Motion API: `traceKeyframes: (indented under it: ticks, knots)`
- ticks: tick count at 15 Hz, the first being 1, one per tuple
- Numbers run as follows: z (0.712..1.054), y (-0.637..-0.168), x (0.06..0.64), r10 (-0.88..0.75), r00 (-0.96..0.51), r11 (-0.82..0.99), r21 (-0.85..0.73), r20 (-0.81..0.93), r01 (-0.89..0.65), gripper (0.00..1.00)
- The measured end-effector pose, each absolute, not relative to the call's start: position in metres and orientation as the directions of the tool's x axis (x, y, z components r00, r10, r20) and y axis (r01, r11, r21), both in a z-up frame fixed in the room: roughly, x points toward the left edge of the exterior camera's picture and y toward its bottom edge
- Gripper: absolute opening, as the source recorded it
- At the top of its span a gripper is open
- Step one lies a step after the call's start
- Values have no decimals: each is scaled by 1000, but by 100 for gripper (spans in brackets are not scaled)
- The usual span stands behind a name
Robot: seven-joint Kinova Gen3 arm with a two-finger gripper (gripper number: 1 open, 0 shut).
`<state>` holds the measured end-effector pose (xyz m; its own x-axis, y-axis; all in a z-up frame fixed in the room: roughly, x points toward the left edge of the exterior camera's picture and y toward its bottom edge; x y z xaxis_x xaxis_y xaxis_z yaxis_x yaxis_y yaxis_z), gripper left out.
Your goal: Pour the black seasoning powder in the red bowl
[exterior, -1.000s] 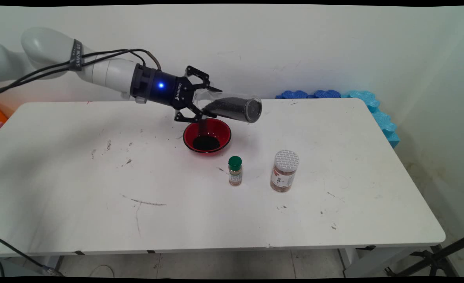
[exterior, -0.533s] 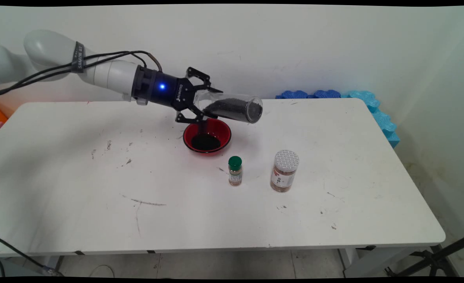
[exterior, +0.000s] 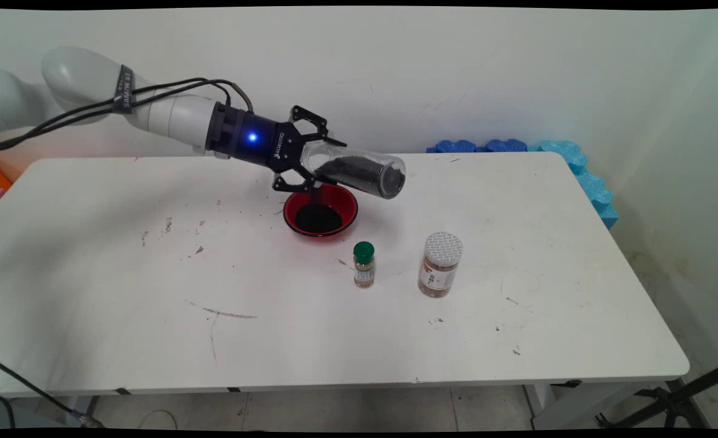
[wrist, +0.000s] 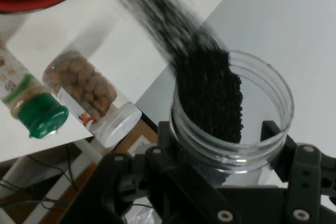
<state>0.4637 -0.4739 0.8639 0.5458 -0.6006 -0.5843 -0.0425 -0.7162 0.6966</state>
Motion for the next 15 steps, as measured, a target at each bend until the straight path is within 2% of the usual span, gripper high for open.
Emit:
traceKeyframes:
  ticks: [15]
  knots:
    - [879,-485,458,-856,452,-411,862,-252,-297,0]
